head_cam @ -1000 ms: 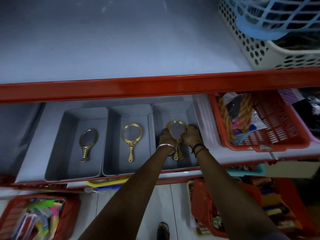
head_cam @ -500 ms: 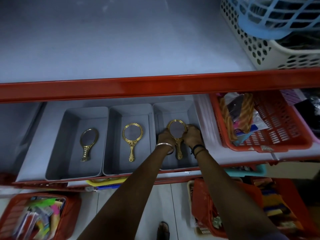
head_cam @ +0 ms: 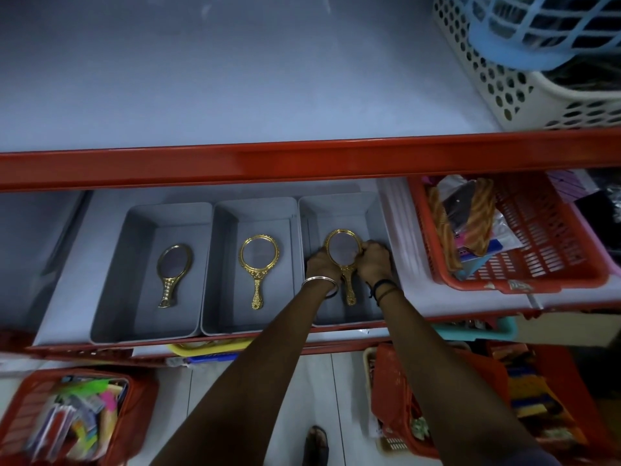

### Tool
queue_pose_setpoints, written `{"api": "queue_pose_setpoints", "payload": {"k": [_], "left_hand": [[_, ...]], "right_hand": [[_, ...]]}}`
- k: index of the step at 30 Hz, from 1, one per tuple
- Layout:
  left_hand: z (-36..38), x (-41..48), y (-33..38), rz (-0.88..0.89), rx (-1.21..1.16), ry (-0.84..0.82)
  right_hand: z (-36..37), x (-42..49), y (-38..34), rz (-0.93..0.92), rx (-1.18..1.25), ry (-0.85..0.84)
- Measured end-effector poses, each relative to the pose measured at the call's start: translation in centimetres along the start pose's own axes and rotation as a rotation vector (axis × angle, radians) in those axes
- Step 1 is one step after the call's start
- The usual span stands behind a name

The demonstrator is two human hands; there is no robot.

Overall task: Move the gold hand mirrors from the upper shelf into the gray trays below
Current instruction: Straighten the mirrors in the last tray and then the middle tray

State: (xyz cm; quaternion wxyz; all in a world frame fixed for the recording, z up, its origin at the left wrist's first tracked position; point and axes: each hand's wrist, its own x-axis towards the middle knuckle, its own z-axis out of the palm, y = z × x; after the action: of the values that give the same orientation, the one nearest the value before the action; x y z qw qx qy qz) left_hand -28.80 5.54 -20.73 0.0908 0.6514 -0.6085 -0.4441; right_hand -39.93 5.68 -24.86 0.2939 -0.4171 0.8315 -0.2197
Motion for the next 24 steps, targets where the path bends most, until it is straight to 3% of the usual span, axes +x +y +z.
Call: {"api": "queue_pose_setpoints", "payload": {"k": [24], "left_hand": [[0.0, -0.9, 0.2, -0.034, -0.026, 0.039]], "right_hand": [[-0.2, -1.4, -0.5, 0.011, 0.075, 0.011]]}}
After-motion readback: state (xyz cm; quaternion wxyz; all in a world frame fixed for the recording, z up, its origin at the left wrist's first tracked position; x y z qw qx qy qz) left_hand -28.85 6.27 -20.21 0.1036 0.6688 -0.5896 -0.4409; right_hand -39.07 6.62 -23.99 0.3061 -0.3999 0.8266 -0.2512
